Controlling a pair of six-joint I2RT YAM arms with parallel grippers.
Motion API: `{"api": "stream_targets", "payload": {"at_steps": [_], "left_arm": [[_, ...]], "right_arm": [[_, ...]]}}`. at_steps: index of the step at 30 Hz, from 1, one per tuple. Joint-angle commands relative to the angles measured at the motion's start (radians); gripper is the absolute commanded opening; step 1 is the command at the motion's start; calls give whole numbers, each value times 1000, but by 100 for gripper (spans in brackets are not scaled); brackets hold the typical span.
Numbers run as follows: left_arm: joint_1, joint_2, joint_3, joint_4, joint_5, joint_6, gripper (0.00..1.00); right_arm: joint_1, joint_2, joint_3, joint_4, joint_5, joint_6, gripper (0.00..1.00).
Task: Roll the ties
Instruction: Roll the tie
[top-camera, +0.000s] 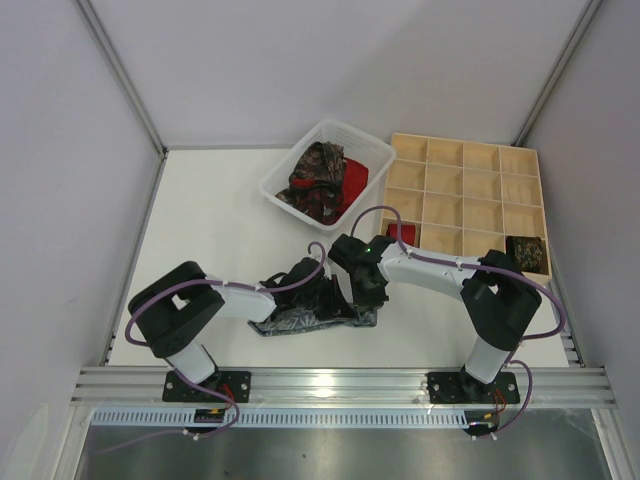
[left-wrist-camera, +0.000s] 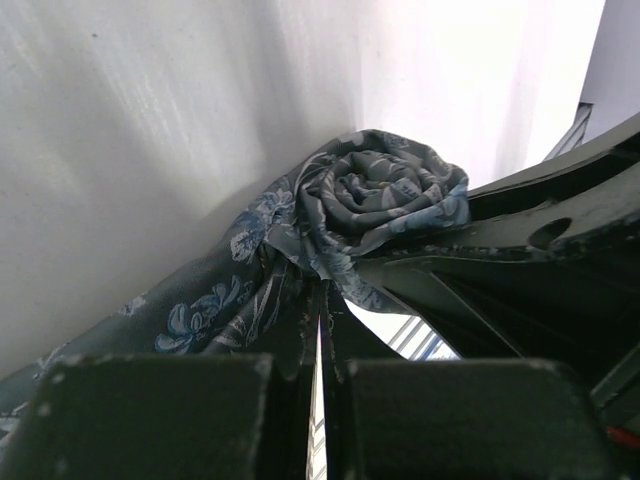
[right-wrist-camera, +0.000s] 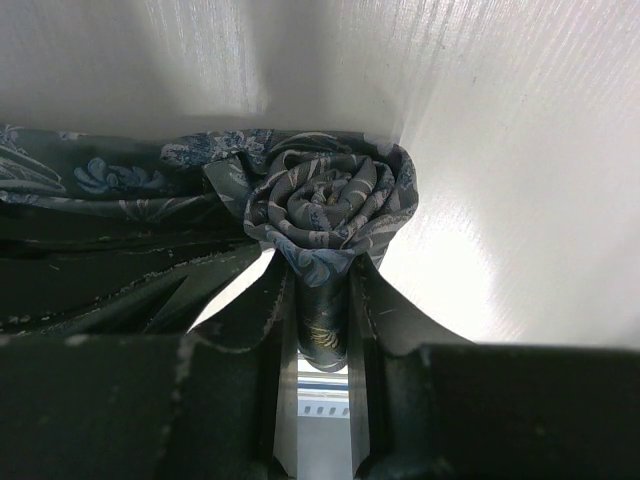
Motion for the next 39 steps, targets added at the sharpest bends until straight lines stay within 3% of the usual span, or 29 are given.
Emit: {"api": "stream_targets", "payload": {"at_steps": [1,13,21,36,39], "left_arm": [[-10,-9,25,68,12,-27,1],[-31,-132,34,-140,-117,-27,1],[-50,-75,39,-16,-65,-59,1],[-30,75,91,-5,-40,-48,1],[-21,83,88,-5,-42,-47,1]], "right_arm": [[2,32,11,11,-33,1,0],[-12,15,3,0,-30,-5,0],[-10,10,-5,4,-36,-8,0],[-16,-3,-9,46,-104,-2,0],[-15,-3,-11,70,-164,-13,9]]}}
